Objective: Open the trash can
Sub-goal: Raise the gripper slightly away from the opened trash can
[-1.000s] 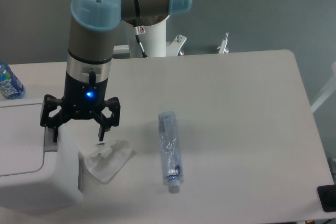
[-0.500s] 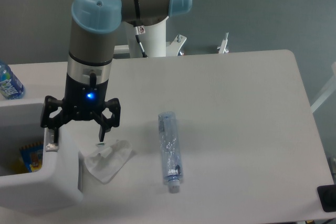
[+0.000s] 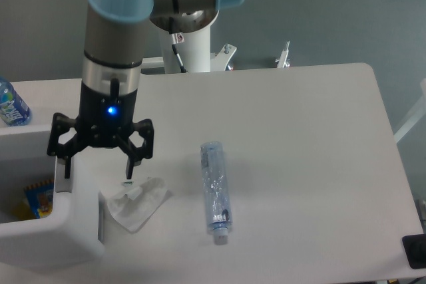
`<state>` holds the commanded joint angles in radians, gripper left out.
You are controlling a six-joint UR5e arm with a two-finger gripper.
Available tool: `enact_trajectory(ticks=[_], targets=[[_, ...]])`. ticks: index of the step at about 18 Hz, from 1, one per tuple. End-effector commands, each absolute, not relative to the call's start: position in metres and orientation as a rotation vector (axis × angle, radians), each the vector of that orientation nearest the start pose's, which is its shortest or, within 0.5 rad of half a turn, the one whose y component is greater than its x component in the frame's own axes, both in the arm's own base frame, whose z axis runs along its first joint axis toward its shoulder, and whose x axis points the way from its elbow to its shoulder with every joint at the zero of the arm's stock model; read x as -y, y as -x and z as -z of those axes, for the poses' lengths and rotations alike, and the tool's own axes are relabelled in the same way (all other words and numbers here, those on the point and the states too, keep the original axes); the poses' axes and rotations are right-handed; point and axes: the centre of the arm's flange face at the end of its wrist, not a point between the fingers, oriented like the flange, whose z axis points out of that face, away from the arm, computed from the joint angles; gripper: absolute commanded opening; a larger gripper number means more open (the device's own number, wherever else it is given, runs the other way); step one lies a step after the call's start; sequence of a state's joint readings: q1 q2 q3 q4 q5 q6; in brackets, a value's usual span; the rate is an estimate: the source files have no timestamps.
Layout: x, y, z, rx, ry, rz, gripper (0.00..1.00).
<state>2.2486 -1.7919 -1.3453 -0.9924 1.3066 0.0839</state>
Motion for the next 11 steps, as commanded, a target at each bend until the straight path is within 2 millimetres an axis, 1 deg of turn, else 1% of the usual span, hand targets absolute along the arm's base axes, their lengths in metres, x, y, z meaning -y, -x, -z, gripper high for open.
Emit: enact_trajectory(ticks=[1,3,4,6,7,8,9,11], targets=[[-0.573,0.273,-0.559,0.612,2.443,-0.037,1.0],[-0.555,0.289,-0.556,0.554,2.487,-0.143,1.0],[-0.542,0.294,-0.561,0.512,2.5,-0.204,1.0],[-0.517,0.323,-0.56,0.48,2.536,-0.295,1.0],[-0.505,0.33,-0.562,0.487,2.554,-0.338,1.0],[-0.495,0.337,-0.559,0.498,2.583,-0.387,1.0],[-0.486,0.346,-0.551,0.494,2.633,-0.433,1.0],[-0.478,0.35,-0.542,0.36,2.718,-0.509,1.0]])
